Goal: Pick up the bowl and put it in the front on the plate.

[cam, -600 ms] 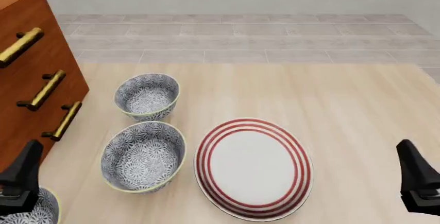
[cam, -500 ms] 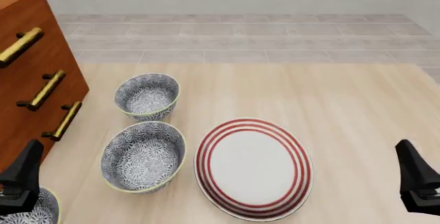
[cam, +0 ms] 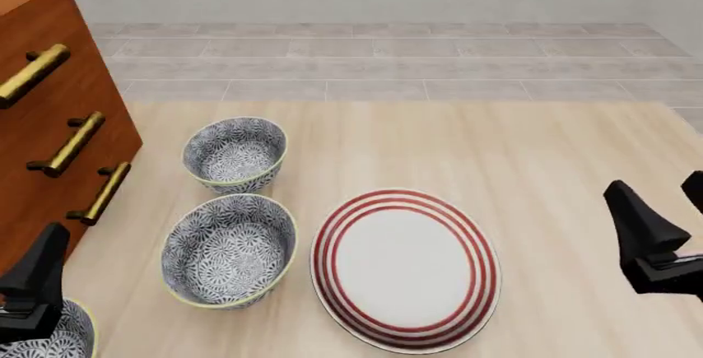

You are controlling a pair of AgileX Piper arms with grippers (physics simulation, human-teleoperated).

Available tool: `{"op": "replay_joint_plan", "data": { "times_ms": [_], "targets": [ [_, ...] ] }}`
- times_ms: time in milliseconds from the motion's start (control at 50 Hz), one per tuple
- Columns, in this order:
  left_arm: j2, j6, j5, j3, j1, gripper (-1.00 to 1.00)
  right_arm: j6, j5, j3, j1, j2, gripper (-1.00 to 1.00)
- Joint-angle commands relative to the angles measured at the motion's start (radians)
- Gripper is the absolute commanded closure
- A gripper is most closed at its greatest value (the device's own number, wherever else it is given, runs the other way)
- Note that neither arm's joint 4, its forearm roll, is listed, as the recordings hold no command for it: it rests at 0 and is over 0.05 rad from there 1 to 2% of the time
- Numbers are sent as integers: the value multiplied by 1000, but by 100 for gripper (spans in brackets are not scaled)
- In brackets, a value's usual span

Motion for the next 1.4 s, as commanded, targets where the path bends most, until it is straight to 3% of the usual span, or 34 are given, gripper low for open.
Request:
{"op": "replay_joint_plan", "data": {
  "times_ms": [20, 180, 360, 640, 900, 1060, 1400],
  "targets": [
    [0, 0, 0, 0, 0, -100, -19, -97, -116, 104, 240, -100],
    [0, 0, 0, 0, 0, -100, -7, -106, -191, 172, 352, -100],
    [0, 0, 0, 0, 0, -100, -34, -123, -251, 202, 461, -100],
    [0, 0, 0, 0, 0, -100, 0, -97, -378, 256, 649, -100],
    [0, 0, 0, 0, 0, -100, 31, -20, -516, 330, 809, -100],
    [0, 0, 0, 0, 0, -100, 109, 63, -636, 380, 906, -100],
    [0, 0, 0, 0, 0, -100, 115, 220, -824, 443, 1069, -100]
  ]
}}
